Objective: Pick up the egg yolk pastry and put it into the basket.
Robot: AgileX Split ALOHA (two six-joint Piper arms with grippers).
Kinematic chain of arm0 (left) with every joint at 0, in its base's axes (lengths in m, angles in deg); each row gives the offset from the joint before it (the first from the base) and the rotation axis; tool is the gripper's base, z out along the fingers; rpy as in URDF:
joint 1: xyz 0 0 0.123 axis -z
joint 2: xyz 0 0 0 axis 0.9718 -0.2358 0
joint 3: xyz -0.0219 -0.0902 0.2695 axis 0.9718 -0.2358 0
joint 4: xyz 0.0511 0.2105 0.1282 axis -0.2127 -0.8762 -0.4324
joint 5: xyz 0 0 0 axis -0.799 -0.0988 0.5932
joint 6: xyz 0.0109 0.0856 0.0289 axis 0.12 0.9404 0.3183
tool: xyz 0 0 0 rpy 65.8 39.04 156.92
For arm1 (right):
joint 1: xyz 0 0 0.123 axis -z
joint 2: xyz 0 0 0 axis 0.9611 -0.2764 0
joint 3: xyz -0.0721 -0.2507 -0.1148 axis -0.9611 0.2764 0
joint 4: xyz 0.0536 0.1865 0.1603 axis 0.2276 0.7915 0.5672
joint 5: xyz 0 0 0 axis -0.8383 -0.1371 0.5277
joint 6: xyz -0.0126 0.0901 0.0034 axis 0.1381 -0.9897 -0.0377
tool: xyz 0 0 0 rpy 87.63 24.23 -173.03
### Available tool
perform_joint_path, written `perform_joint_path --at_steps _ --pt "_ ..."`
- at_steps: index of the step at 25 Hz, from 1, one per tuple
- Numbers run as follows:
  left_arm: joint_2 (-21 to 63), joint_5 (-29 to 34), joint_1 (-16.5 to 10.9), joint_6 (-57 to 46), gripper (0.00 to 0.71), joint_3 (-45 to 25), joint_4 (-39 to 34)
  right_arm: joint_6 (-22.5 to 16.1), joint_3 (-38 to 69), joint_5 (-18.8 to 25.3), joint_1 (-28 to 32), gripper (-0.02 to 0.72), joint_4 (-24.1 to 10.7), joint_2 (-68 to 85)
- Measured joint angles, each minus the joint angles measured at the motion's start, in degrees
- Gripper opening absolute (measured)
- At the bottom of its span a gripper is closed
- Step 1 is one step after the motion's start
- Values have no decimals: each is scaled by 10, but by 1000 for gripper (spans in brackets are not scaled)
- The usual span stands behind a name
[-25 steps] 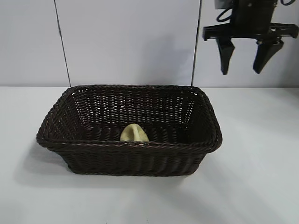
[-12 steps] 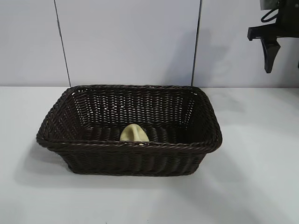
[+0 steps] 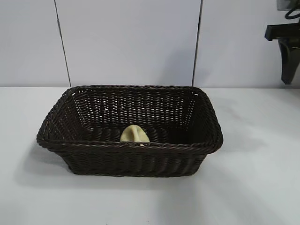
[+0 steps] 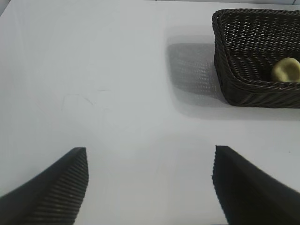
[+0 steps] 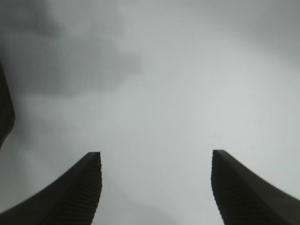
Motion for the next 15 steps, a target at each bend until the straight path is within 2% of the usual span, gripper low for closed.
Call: perform_joint_path --at_steps 9,15 --pt "0 0 0 0 540 0 0 2 247 -3 0 486 5 224" --pt "0 0 0 0 540 0 0 23 398 -72 0 486 5 386"
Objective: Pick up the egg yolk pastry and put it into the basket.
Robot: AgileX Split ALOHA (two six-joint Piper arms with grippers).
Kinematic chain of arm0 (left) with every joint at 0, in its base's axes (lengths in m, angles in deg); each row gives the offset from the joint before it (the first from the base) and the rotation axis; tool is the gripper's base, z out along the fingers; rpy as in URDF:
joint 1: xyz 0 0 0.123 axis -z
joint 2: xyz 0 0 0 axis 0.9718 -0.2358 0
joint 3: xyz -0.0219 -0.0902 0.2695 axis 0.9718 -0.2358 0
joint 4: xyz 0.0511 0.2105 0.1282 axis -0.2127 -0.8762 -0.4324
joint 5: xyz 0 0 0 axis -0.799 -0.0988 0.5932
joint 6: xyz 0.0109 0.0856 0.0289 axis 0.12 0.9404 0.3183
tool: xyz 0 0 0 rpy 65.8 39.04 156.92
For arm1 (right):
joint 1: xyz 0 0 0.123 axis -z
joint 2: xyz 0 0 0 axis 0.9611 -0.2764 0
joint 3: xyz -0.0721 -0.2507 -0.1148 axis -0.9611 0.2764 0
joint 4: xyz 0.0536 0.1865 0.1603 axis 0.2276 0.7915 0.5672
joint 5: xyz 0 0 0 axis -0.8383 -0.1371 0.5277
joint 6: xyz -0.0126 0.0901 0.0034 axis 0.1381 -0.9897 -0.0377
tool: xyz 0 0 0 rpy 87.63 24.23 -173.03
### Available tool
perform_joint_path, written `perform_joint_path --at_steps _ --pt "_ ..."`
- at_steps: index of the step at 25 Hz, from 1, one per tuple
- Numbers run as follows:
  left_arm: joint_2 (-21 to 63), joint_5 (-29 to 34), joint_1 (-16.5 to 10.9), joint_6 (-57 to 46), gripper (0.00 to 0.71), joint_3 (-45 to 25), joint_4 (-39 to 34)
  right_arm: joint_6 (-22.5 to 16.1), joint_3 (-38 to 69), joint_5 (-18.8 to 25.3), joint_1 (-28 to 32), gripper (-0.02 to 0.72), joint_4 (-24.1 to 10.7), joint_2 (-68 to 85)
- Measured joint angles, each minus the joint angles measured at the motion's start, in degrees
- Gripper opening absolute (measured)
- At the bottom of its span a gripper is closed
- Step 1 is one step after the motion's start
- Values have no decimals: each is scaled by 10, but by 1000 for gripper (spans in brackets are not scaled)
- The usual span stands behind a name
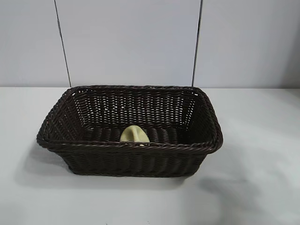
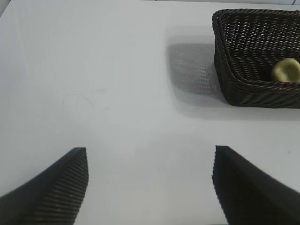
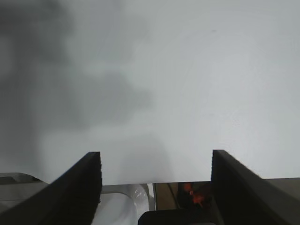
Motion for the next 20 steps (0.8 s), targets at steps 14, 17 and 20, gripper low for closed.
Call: perform_joint_path --at_steps 14,17,20 --pt "0 0 0 0 540 0 0 11 122 -26 0 486 3 332" --pt "0 0 0 0 540 0 0 11 122 -26 0 486 3 390" --pt "0 0 0 0 540 0 0 11 122 -24 0 486 3 446"
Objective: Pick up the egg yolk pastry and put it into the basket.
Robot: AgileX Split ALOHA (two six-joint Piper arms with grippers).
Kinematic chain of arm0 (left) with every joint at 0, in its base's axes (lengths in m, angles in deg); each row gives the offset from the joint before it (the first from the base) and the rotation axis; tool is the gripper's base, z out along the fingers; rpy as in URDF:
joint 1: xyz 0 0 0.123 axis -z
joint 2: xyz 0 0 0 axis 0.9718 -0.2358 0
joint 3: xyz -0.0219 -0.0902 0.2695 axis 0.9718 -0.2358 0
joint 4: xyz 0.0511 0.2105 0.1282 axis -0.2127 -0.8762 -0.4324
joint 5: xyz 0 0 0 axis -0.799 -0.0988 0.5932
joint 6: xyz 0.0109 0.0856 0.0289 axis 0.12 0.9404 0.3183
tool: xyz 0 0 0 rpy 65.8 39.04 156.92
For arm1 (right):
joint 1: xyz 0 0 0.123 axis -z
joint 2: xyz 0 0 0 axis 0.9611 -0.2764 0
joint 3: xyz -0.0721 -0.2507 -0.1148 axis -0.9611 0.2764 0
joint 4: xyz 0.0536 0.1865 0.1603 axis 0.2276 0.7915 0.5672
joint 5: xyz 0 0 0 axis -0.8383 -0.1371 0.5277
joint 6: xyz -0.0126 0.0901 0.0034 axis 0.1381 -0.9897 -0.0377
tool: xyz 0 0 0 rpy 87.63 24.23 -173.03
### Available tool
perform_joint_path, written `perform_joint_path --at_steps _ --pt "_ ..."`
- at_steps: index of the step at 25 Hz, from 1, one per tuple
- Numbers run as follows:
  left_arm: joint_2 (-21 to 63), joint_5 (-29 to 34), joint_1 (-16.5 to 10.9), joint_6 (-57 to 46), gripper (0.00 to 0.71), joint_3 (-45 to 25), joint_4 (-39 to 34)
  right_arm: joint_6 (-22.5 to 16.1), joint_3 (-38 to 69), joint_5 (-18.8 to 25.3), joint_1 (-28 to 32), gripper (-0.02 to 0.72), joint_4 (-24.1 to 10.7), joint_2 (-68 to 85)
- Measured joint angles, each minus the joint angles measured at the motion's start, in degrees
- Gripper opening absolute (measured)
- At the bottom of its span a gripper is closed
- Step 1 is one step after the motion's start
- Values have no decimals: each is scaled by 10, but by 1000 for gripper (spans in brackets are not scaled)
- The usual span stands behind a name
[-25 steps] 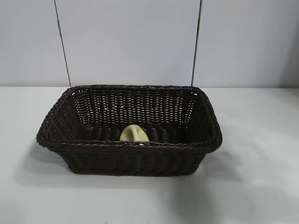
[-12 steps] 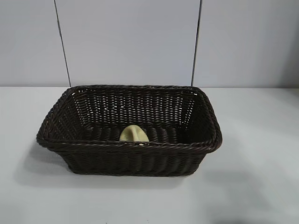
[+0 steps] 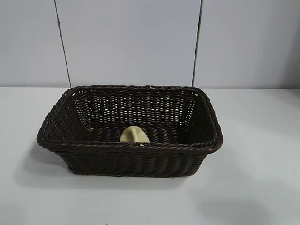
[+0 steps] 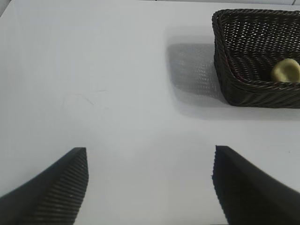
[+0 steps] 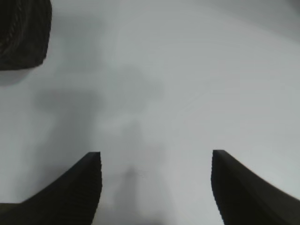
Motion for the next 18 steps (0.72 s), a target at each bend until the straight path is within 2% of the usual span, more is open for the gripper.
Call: perform_joint_path --at_steps 7,18 --pt "0 0 0 0 540 0 0 0 0 8 0 486 1 120" --pt "0 0 0 0 540 0 0 0 0 9 0 486 4 129"
